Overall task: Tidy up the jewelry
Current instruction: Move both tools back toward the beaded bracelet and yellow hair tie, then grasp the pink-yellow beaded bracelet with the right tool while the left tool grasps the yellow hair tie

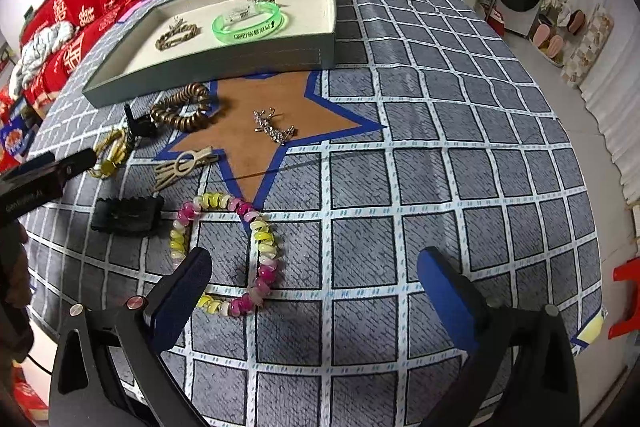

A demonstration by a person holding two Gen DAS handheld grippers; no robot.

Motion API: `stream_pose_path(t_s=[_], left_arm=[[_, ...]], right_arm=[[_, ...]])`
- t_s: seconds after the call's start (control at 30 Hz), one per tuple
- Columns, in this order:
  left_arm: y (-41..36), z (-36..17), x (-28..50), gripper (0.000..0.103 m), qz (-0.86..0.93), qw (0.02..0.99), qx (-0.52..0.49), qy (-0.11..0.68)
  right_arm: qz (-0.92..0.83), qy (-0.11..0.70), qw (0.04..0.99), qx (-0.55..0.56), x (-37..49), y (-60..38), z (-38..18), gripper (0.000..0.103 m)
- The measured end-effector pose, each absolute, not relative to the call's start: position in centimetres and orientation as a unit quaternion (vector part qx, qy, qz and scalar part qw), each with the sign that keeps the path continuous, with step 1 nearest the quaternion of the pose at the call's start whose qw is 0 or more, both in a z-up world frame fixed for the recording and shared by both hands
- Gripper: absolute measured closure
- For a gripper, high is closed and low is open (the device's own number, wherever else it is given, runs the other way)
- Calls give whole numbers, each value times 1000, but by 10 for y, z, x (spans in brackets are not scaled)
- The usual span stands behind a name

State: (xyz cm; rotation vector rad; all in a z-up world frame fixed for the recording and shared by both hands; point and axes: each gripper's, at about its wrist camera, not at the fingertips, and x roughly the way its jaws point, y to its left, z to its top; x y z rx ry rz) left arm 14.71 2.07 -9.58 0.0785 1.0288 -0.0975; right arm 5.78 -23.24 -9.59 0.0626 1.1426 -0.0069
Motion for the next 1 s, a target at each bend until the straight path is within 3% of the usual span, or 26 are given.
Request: stream_pose_path(t_s=[0.07, 0.3, 0.4, 0.47, 0.5, 0.6, 0.67, 0.73, 0.83, 1.0], left_arm=[[18, -99, 150, 9, -48, 866, 40, 496], [3, -101, 146, 13, -56, 867, 74, 489], [-3, -99, 143, 29, -75, 867, 80, 487], [-7, -98, 142, 31, -76, 867, 91, 484], [-8, -97, 141, 38, -81, 867, 94, 483], [-13, -96, 139, 58, -101, 864, 91, 485], [-17, -95, 137, 65, -106, 863, 93, 485], [-18, -95, 136, 87, -112, 863, 91, 484], [-14, -94, 135, 91, -114, 864, 77, 484], [1, -84, 128, 91, -121, 872, 38, 473]], right_arm=[[-4, 542, 840, 22, 59, -229, -99, 10], [3, 532, 846, -15, 57, -212, -99, 17], [11, 533, 846, -20, 55, -207, -99, 19], [15, 533, 845, -23, 54, -205, -98, 22], [16, 533, 845, -24, 54, -203, -98, 23], [23, 532, 846, -27, 51, -200, -96, 32], [29, 530, 847, -32, 49, -195, -94, 45], [40, 529, 847, -37, 48, -189, -93, 58], [48, 526, 848, -50, 45, -180, -91, 94], [44, 521, 852, -37, 41, -185, -90, 94]])
